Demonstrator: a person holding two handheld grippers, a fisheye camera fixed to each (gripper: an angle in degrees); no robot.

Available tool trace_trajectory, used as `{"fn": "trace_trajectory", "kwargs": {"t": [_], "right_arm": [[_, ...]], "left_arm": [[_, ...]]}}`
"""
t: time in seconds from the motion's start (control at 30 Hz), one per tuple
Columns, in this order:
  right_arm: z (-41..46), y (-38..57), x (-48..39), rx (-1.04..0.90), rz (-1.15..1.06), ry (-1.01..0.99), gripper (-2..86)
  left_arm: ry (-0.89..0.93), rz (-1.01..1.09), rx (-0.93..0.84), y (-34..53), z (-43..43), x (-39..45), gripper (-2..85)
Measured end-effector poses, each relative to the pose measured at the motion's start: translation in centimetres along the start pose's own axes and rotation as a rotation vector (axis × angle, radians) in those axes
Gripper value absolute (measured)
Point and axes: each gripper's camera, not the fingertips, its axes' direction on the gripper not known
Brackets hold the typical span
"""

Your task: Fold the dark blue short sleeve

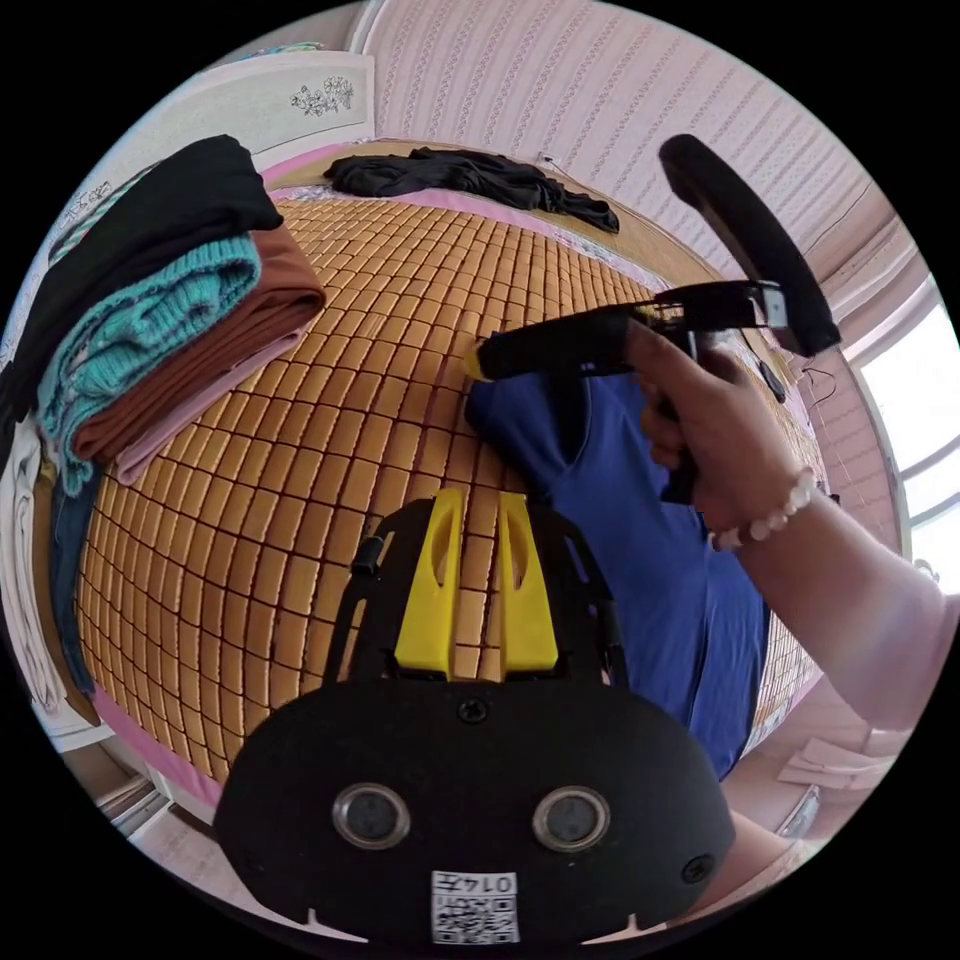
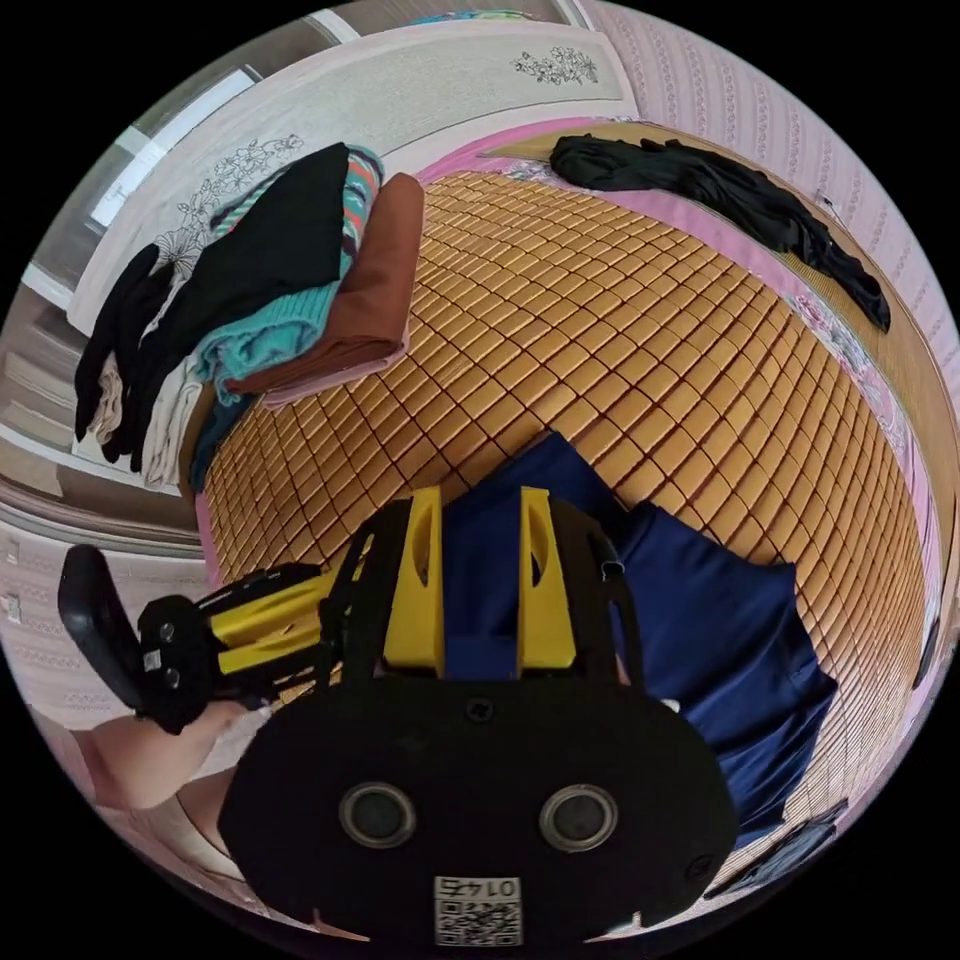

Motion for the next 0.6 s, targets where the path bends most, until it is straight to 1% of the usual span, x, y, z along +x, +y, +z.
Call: {"fn": "trace_trajectory", "kwargs": {"t": [0.03,0.07,0.1,0.13,0.17,0.2,0.27,0.37,0.47,0.53,0.6], "right_arm": [[1.5,-0.9,0.2,-0.023,0.03,0.049,11.2],[1.9,-1.1,0.5,0.007,0.061,0.119,8.7],[1.8,-1.0,0.7,0.03,0.071,0.149,6.2],[1.9,-1.0,1.3,0.002,0.079,0.144,3.1],[1.5,-0.5,2.2,-0.009,0.088,0.067,1.8],[1.1,0.0,2.8,0.005,0.111,0.037,1.6],[-1.2,3.2,5.1,0.09,0.215,-0.019,0.8],[-3.3,7.3,8.3,0.143,0.345,-0.079,0.8],[-3.4,10.2,10.8,0.142,0.431,-0.073,1.4],[-2.8,11.1,11.9,0.108,0.463,-0.063,2.1],[-2.7,11.6,12.5,0.119,0.469,-0.085,3.0]], "left_arm": [[0.012,-0.006,0.005,0.4,-0.3,-0.5,6.2],[0.027,-0.004,0.006,0.7,-0.5,-1.0,6.2],[0.032,-0.004,0.007,0.8,-0.6,-1.3,6.2],[0.043,-0.008,0.01,1.1,-0.9,-1.8,6.2],[0.059,-0.005,0.02,1.3,-1.2,-2.3,6.3],[0.069,-0.004,0.024,1.3,-1.3,-2.5,6.3],[0.121,0.016,0.042,1.3,-1.9,-3.0,6.4],[0.173,0.086,0.061,0.7,-2.4,-2.6,7.0],[0.222,0.186,0.034,-0.4,-1.8,-1.3,8.6],[0.249,0.233,0.005,-1.1,-1.4,-0.4,9.3],[0.27,0.286,-0.013,-1.6,-1.2,0.7,9.7]]}}
